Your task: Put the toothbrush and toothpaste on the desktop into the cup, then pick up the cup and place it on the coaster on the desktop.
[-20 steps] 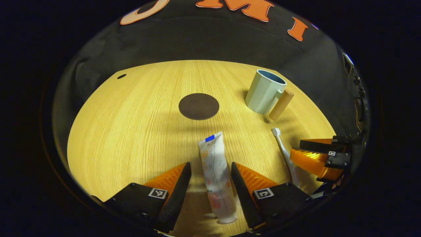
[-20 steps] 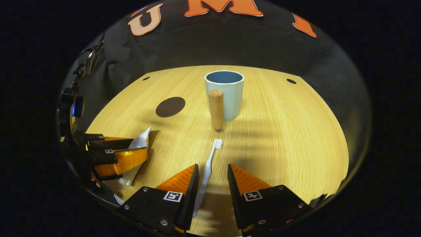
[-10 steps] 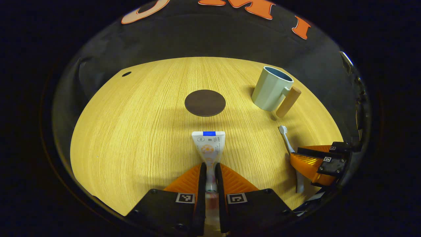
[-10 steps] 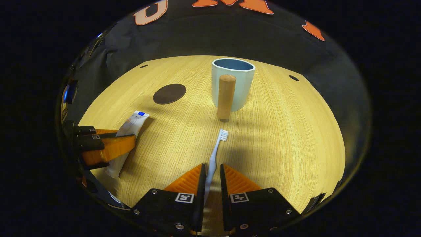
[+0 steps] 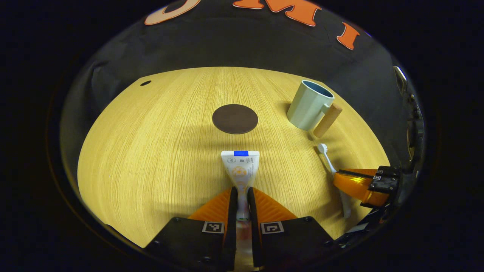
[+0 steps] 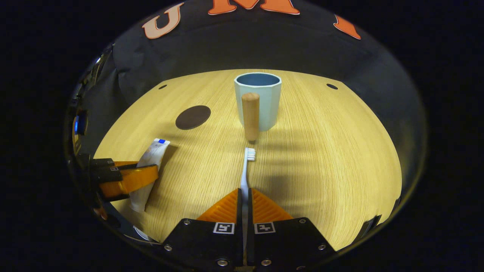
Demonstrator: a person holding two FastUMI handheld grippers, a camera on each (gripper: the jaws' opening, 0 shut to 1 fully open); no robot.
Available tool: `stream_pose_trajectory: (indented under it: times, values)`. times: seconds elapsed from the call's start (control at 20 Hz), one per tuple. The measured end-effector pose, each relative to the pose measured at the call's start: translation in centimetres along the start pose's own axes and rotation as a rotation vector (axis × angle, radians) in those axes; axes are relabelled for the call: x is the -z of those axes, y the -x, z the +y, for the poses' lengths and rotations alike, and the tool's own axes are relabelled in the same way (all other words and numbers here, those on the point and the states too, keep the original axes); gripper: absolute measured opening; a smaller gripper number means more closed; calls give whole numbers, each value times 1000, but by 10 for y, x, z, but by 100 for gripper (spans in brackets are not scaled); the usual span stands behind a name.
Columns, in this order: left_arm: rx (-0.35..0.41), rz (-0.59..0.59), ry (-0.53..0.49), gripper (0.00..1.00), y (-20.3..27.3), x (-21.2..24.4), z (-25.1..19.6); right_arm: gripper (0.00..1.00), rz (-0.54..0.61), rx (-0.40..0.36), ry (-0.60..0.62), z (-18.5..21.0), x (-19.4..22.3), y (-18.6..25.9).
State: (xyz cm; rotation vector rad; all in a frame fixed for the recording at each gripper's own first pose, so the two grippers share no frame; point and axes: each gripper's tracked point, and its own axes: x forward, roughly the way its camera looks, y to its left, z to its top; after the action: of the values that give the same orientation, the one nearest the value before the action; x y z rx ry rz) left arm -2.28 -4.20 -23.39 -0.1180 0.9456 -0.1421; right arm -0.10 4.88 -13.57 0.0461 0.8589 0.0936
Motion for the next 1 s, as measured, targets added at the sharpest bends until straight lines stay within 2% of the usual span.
stream_pose_trajectory:
  times: [0.4,0.45,0.75,1.0]
  values:
    - [6,-59,17,22,23,-16,-3,5,-165,-18,-12,-14,-38,32]
    - [9,-66,30,12,21,-18,-4,5,-188,-21,-14,-15,-43,39]
    - [60,-92,49,12,27,-21,-5,5,-326,-52,-9,-19,-87,58]
    - [68,-149,45,11,44,-34,-2,5,-469,-57,11,-24,-126,71]
